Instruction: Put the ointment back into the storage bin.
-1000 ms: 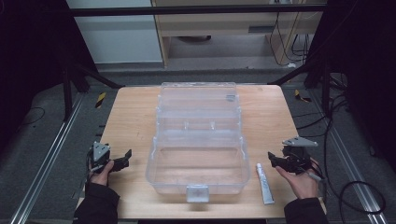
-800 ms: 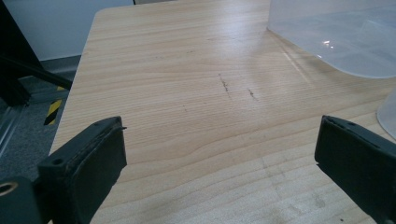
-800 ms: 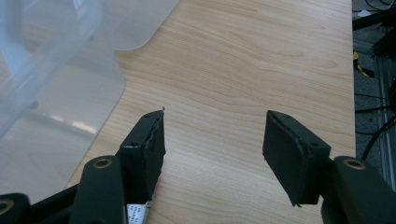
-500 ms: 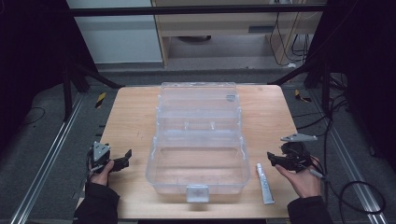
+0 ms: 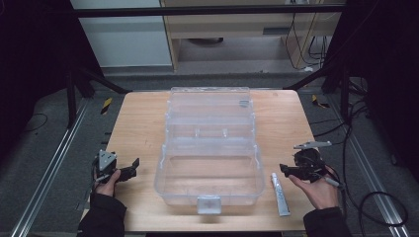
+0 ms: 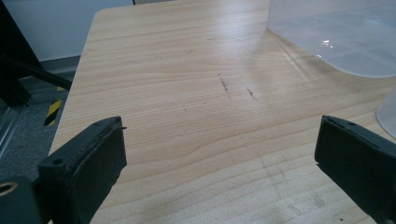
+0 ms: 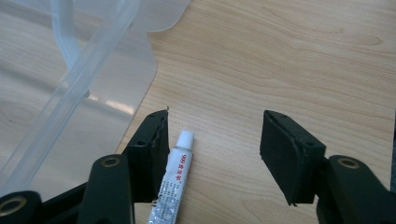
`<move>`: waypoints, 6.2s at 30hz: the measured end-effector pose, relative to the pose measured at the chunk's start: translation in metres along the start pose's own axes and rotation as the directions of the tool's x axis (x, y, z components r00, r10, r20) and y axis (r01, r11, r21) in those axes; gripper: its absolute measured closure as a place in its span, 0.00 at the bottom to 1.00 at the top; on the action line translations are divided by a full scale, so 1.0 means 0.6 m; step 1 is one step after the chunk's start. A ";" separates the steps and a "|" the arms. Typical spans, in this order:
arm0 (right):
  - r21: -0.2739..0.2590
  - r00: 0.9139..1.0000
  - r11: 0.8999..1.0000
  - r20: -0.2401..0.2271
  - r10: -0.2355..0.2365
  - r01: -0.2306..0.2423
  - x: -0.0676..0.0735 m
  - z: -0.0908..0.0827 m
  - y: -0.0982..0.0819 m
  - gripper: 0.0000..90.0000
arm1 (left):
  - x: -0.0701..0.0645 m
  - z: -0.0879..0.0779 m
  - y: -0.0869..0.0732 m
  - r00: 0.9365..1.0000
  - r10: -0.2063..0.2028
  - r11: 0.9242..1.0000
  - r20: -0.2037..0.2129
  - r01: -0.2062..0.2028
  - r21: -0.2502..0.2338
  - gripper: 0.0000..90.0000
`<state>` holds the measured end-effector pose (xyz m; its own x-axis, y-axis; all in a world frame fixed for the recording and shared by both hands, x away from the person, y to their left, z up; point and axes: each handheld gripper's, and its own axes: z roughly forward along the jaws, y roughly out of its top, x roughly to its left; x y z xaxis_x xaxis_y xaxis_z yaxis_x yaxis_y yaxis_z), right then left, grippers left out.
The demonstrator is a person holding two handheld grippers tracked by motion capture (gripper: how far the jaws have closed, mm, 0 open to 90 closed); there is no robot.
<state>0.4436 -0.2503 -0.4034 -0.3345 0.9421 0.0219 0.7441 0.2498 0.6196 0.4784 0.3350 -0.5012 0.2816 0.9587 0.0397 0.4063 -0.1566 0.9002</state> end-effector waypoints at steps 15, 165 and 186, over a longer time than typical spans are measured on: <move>0.149 0.999 0.989 -0.043 0.016 -0.010 0.018 0.023 0.001 0.50 | 0.000 0.000 0.000 1.000 0.000 1.000 0.000 0.000 -0.001 0.02; -0.115 0.838 0.889 -0.297 -0.457 0.443 0.066 -0.082 0.161 0.78 | 0.002 0.000 0.000 1.000 -0.006 1.000 0.006 0.006 0.004 0.02; -0.115 0.671 0.772 -0.426 -0.607 0.625 0.160 -0.041 0.189 0.78 | 0.002 0.000 0.000 1.000 -0.011 1.000 0.007 0.010 0.003 0.02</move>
<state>0.4818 -0.1367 -0.3116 -0.9223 0.3856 -0.0273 0.2988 0.7559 0.5825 0.4786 0.3362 -0.5011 0.2835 0.9586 0.0271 0.4115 -0.1472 0.8994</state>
